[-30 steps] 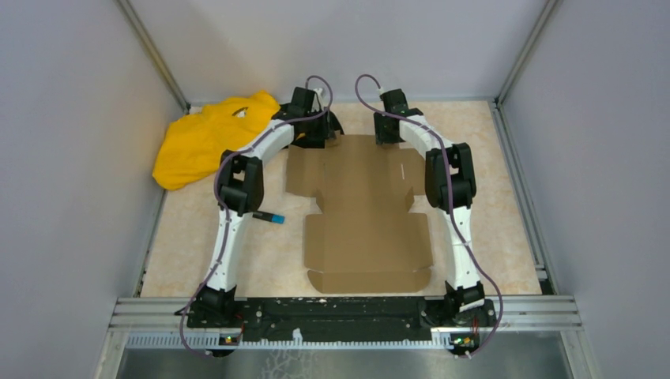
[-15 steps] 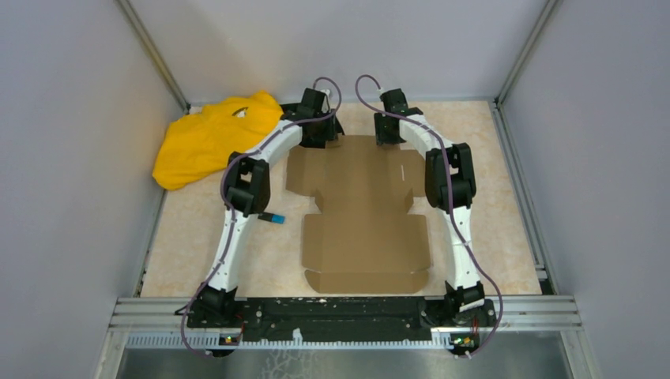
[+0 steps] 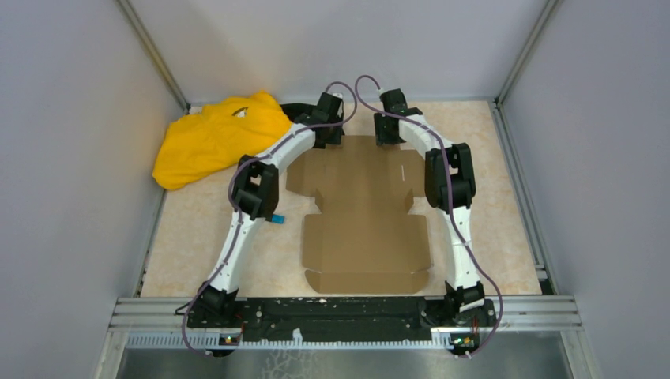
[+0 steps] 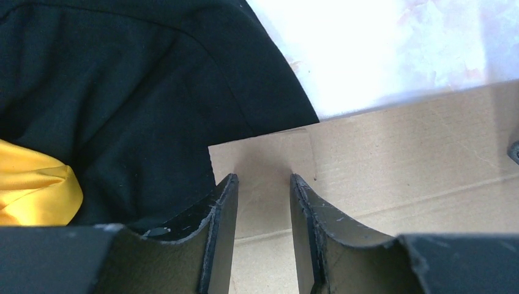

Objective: Fold the paper box

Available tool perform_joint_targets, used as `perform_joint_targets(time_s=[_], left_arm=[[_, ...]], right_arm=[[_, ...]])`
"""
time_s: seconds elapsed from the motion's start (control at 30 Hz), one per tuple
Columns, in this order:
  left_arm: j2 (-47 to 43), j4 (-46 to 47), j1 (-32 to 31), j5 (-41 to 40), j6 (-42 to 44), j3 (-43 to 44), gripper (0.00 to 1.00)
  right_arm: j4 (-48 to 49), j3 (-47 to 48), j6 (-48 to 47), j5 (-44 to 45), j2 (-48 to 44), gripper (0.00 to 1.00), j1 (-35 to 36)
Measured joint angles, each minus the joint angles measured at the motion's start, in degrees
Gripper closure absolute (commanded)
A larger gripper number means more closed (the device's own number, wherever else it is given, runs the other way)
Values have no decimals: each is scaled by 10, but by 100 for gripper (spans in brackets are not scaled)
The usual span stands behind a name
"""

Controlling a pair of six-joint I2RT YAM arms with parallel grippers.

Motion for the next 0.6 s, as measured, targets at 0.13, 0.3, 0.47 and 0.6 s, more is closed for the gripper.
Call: perform_joint_targets(time_s=[0.13, 0.3, 0.47, 0.6], left_arm=[[2, 0, -8, -26, 8, 1, 57], [3, 0, -11, -44, 11, 1, 55], [3, -2, -13, -60, 15, 1, 44], [-4, 3, -9, -58, 17, -10, 35]], right_arm=[[1, -1, 0, 2, 0, 50, 1], [5, -5, 0, 3, 0, 50, 1], [12, -12, 1, 4, -4, 50, 2], [13, -12, 5, 3, -5, 49, 1]])
